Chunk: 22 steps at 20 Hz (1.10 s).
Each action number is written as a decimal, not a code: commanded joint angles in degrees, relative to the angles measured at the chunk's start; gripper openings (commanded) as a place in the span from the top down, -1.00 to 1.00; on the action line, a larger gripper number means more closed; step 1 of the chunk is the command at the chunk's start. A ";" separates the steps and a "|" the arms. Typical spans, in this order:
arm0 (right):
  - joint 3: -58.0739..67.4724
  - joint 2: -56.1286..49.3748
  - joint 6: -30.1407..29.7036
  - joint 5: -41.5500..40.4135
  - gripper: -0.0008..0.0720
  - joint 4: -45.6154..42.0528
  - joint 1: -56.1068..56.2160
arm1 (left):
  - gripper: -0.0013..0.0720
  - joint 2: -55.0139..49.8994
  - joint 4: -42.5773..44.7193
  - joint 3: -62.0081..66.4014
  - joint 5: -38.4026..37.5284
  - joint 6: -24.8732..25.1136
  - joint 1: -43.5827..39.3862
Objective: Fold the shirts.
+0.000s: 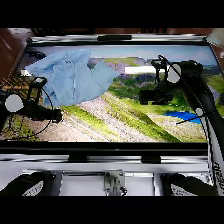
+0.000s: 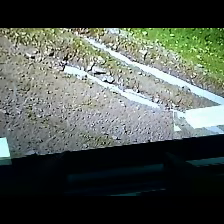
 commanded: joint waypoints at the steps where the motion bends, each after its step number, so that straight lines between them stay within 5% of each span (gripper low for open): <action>1: -0.02 -0.04 0.00 0.00 -0.64 0.00 -0.02 | -1.00 0.04 0.00 -0.02 0.00 0.00 0.02; 12: -0.02 -0.04 0.11 -0.17 -0.64 0.02 -0.02 | -1.00 0.04 0.00 -0.02 0.02 0.00 0.02; 15: -0.02 -0.04 0.44 -8.13 -0.64 0.81 -0.02 | -1.00 0.02 -0.09 -0.09 0.81 -0.55 0.02; 19: -0.02 -0.04 0.44 -14.36 -0.64 1.09 -0.02 | -1.00 -0.26 -2.21 -0.15 15.04 -0.92 0.02; 22: -0.02 -0.07 0.42 -15.56 -0.64 1.03 -0.02 | -1.00 -0.61 -3.32 -0.15 18.21 -1.49 0.07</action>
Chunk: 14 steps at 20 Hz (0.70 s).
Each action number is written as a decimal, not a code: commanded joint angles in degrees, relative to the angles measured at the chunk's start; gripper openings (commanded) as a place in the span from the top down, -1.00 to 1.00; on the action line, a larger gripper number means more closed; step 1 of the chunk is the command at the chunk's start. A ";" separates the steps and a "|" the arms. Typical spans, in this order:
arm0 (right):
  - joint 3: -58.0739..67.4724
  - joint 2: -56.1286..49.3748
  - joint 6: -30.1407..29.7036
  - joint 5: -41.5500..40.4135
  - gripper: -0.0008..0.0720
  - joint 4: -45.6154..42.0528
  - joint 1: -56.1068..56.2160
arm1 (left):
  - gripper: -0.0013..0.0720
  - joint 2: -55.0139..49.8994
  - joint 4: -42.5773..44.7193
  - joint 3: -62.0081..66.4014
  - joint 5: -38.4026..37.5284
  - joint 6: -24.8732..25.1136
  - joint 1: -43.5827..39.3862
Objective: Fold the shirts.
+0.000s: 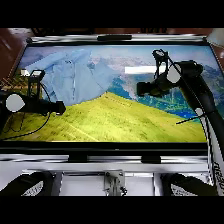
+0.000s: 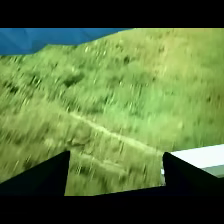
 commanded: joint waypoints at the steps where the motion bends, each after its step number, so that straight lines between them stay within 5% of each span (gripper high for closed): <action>1: 0.00 0.00 -0.02 -2.64 -0.63 0.04 -0.02 | -0.59 -0.79 1.31 0.02 7.30 -5.35 0.44; 2: 0.00 0.00 -0.02 -2.71 -0.64 -0.24 -0.02 | -0.46 -1.92 3.28 0.02 8.66 -8.11 1.46; 5: 0.00 -0.07 -0.94 -2.73 -0.63 -0.28 -0.02 | -0.89 -10.10 0.31 1.40 9.79 -11.80 9.22; 7: 0.00 -0.15 -2.45 -2.71 -0.64 -0.24 0.02 | -1.00 -18.27 -5.60 3.74 10.25 -10.80 13.94; 14: 0.00 -0.28 -5.14 -2.73 -0.64 -0.07 0.02 | -1.00 -38.03 -13.64 14.27 19.56 -10.27 14.62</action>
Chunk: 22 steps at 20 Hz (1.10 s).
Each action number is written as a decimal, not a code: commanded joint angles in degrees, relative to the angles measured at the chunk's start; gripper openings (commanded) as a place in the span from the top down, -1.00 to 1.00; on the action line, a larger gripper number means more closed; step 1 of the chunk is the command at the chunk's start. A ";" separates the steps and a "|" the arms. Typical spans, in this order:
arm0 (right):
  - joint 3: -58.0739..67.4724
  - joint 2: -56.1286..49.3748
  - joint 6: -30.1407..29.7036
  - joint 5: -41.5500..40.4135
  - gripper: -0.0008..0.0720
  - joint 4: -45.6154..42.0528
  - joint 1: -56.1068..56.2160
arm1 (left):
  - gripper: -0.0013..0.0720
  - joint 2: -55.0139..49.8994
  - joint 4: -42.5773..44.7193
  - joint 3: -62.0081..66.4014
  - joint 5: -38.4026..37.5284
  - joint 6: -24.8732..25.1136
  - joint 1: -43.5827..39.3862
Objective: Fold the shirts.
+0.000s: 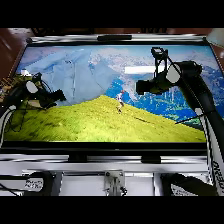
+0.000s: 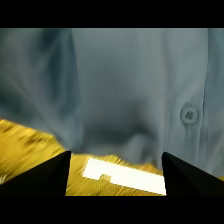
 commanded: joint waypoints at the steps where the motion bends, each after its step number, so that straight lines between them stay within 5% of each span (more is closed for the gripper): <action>1: 0.00 -0.02 -0.83 -0.13 -0.64 0.11 0.02 | -1.00 -7.63 -4.46 4.94 7.50 -0.20 0.13; 2: 0.00 -0.02 -0.83 -0.13 -0.64 0.11 0.02 | -0.97 -8.17 -5.18 5.81 8.94 -0.22 0.13; 3: 0.00 -0.02 -0.81 -0.15 -0.64 0.11 0.02 | -0.23 -8.31 -5.95 6.62 9.84 -0.20 0.26; 4: 0.00 -0.02 -0.59 -0.17 -0.64 0.13 0.02 | 0.75 -8.20 -6.60 7.78 9.57 -0.17 0.26; 5: 0.00 -0.02 -0.24 -0.15 -0.63 0.55 0.02 | 0.88 -7.91 -7.76 9.25 8.83 -0.15 0.20; 6: 0.00 0.04 -0.24 -0.50 -0.63 1.16 0.02 | 0.89 -7.15 -10.27 11.21 7.78 1.18 -0.07; 10: 3.45 2.71 -0.66 -2.71 -0.63 -0.22 0.02 | 0.89 3.10 -16.65 22.73 6.67 23.91 -6.14; 13: 8.66 9.99 -0.63 -6.54 -0.63 -7.54 0.02 | 0.89 15.78 -16.61 31.74 8.74 30.86 -14.75; 17: 14.27 22.45 0.35 -7.45 -0.64 -16.72 0.02 | 0.89 30.40 -15.61 33.77 8.90 24.20 -23.26; 22: 14.47 34.91 4.79 -2.08 -0.63 -19.04 0.02 | 0.89 32.35 -7.67 27.10 -6.34 14.21 -30.82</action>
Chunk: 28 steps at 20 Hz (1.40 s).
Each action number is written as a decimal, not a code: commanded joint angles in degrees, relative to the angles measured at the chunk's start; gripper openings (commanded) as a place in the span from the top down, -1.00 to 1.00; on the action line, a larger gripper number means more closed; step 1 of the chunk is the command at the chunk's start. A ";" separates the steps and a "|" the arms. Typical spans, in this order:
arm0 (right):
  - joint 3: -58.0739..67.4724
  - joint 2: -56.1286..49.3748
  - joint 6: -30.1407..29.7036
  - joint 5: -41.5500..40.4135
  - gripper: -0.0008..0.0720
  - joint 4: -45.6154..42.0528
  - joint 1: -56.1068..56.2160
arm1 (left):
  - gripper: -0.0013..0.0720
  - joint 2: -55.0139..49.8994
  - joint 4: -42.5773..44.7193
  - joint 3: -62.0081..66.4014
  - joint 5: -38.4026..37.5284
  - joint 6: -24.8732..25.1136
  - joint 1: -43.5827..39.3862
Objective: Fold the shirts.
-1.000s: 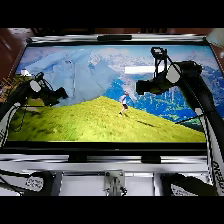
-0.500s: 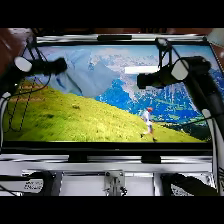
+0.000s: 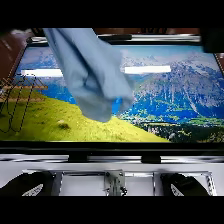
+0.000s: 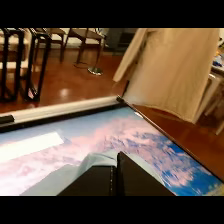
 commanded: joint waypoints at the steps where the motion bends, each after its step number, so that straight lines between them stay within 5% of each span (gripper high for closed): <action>1: 0.74 7.19 2.58 6.49 -0.63 -2.58 0.02 | 0.89 1.22 4.66 -7.82 -7.98 -5.44 -6.12; 5: 0.70 5.38 2.71 20.90 -0.64 -2.60 0.02 | 0.89 -4.35 2.19 -27.19 6.99 -14.14 -14.84; 7: 0.70 2.56 2.73 24.74 -0.64 -2.58 0.02 | 0.89 -9.51 -2.75 -32.41 17.40 -14.19 -20.57; 10: 0.70 -3.26 3.23 24.87 -0.63 -2.60 0.02 | 0.88 -18.67 -7.21 -31.91 22.18 -14.12 -27.45; 11: 0.70 -5.53 3.15 24.87 -0.63 -2.60 0.02 | 0.50 -20.57 -7.21 -31.23 21.77 -13.20 -28.50; 12: 0.70 -7.93 2.25 25.05 -0.64 -2.60 0.02 | -0.64 -21.53 -7.17 -30.67 20.24 -11.91 -28.72; 13: 0.70 -10.51 0.55 25.57 -0.63 -2.78 0.02 | -1.00 -21.55 -7.15 -30.29 17.97 -11.76 -27.76; 18: 0.68 -21.86 -7.30 32.35 -0.63 -5.49 -0.02 | -1.00 -17.40 3.91 -25.79 -16.33 -10.93 -8.92; 21: -2.67 -25.14 -8.02 32.02 -0.63 -5.68 -0.11 | -1.00 -16.63 9.53 -26.86 -29.40 -10.84 4.44; 24: -14.12 -25.11 -8.20 30.12 -0.63 -1.95 -3.50 | -1.00 -16.72 9.33 -35.41 -26.53 -10.25 12.74; 28: -25.35 -25.11 -11.45 27.61 -0.63 20.76 -11.54 | -1.00 -17.07 2.78 -47.36 -14.53 -8.76 14.03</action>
